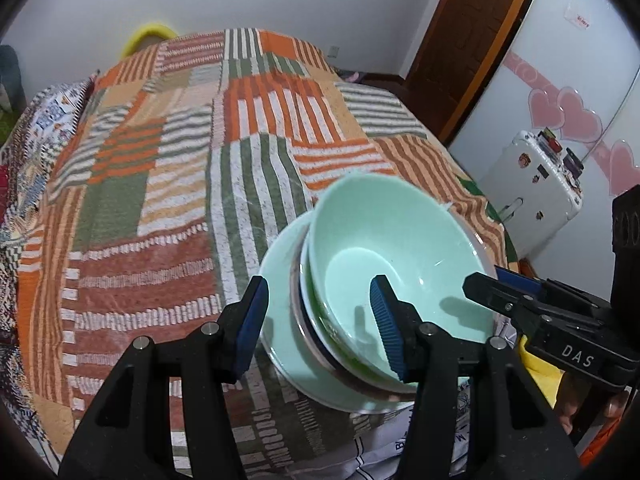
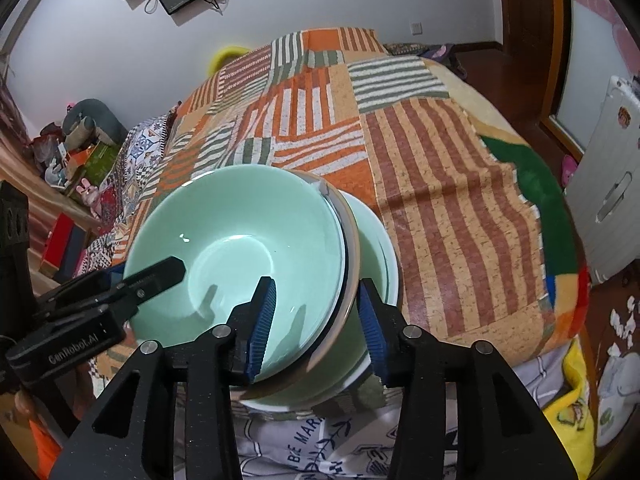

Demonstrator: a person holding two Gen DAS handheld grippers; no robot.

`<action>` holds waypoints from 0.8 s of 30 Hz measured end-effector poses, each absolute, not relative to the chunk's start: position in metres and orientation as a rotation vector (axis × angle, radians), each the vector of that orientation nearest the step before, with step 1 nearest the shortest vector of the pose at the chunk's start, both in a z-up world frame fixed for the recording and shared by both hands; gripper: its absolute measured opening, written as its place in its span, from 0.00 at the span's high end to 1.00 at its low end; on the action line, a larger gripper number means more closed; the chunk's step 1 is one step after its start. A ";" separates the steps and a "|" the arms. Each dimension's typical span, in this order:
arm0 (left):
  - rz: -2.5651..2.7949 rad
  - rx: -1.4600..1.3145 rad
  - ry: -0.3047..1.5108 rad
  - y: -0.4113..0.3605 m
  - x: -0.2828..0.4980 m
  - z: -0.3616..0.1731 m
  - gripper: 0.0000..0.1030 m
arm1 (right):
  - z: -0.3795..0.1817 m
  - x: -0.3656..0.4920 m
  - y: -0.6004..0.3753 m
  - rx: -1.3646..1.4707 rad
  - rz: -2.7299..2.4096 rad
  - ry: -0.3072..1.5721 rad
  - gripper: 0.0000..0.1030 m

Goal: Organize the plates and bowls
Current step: 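Carry the bowl stack onto the mint-green plate stack and lower it, then open both grippers and pull them back from the stack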

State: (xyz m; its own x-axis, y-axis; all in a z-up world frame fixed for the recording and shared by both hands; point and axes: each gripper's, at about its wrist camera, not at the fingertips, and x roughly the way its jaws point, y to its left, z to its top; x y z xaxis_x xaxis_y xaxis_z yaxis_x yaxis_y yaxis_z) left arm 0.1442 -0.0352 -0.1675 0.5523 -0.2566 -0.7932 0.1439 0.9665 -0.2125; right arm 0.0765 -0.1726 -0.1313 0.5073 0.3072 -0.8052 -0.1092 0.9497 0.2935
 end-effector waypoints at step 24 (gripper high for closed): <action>-0.181 -0.038 0.448 -0.051 0.039 -0.031 0.39 | -0.018 0.015 -0.172 0.120 0.336 0.572 0.49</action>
State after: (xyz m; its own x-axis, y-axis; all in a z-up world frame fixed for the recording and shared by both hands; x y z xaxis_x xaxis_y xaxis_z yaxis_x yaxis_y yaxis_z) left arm 0.0389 -0.0507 -0.0311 0.8854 -0.1822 -0.4277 0.1654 0.9833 -0.0764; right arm 0.0152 -0.1721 -0.0177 0.7881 0.3446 -0.5100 -0.2785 0.9386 0.2038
